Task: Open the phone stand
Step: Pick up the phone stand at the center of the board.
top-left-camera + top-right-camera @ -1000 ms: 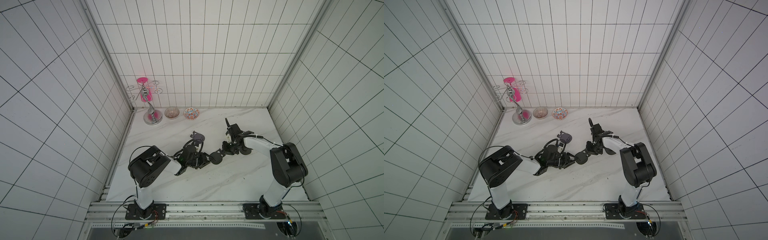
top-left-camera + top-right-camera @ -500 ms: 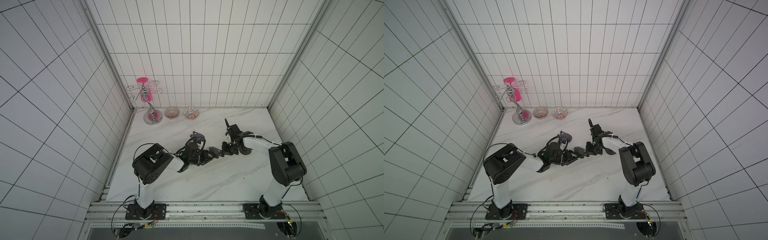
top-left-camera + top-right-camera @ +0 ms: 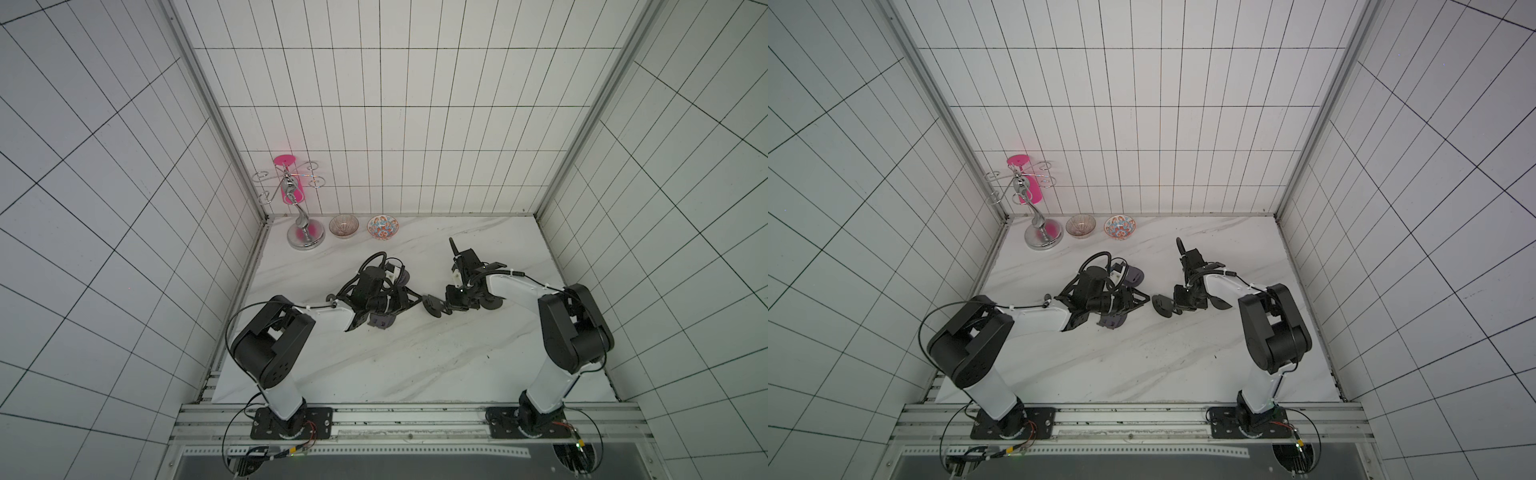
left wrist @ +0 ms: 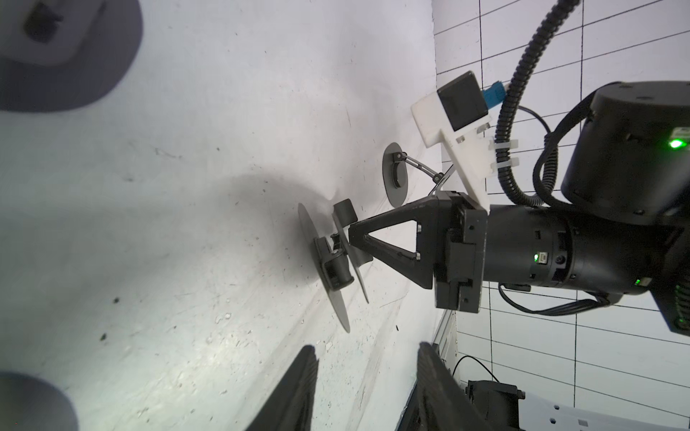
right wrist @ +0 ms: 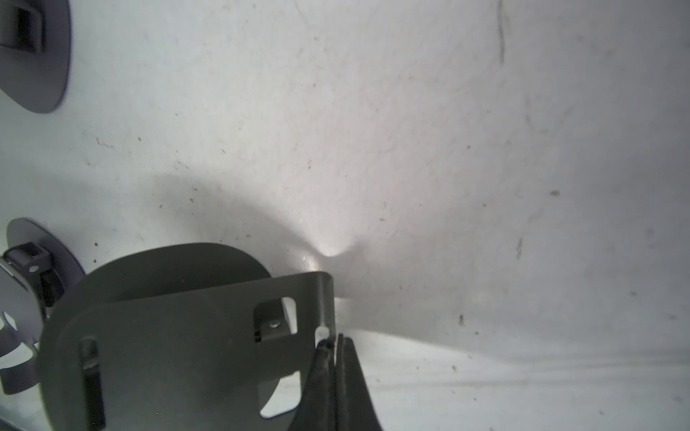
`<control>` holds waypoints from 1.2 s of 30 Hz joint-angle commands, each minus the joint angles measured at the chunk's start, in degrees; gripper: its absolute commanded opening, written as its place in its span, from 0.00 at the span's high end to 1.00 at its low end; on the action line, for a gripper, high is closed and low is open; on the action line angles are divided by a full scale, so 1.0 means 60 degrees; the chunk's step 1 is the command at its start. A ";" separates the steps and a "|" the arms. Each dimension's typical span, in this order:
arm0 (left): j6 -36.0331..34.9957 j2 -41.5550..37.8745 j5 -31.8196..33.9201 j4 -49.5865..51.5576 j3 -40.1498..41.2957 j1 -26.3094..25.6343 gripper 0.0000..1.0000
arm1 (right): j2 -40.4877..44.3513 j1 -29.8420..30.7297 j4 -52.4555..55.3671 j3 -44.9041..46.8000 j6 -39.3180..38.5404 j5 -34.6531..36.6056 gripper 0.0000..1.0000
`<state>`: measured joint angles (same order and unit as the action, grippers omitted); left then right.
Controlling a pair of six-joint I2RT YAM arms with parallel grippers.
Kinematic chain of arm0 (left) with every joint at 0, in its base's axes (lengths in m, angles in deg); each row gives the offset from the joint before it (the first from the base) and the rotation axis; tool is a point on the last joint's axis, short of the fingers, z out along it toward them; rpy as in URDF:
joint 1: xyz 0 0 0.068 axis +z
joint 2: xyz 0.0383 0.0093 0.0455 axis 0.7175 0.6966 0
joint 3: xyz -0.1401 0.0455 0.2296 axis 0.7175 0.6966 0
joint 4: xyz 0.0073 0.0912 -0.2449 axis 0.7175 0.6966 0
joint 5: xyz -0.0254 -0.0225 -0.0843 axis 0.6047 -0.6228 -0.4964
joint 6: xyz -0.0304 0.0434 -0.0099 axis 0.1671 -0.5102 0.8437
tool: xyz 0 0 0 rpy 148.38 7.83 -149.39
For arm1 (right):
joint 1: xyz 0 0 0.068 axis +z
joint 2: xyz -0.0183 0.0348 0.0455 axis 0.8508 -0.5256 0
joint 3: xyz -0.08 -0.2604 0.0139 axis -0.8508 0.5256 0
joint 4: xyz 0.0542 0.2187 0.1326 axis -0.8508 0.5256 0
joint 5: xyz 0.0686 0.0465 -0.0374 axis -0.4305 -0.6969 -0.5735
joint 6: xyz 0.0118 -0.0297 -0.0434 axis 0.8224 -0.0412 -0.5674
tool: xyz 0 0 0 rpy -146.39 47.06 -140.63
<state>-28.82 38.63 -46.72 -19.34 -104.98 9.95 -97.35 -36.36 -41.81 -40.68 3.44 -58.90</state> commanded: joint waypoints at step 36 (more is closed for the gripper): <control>-0.0489 0.1257 -0.1097 0.0272 -0.1064 -0.0121 0.58 | 0.0637 0.1154 0.0681 -0.0122 0.0076 0.2961 1.00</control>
<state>-30.94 47.40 -53.13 -17.81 -110.53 9.73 -94.20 -30.37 -39.21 -40.66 3.28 -42.79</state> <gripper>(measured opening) 0.422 0.043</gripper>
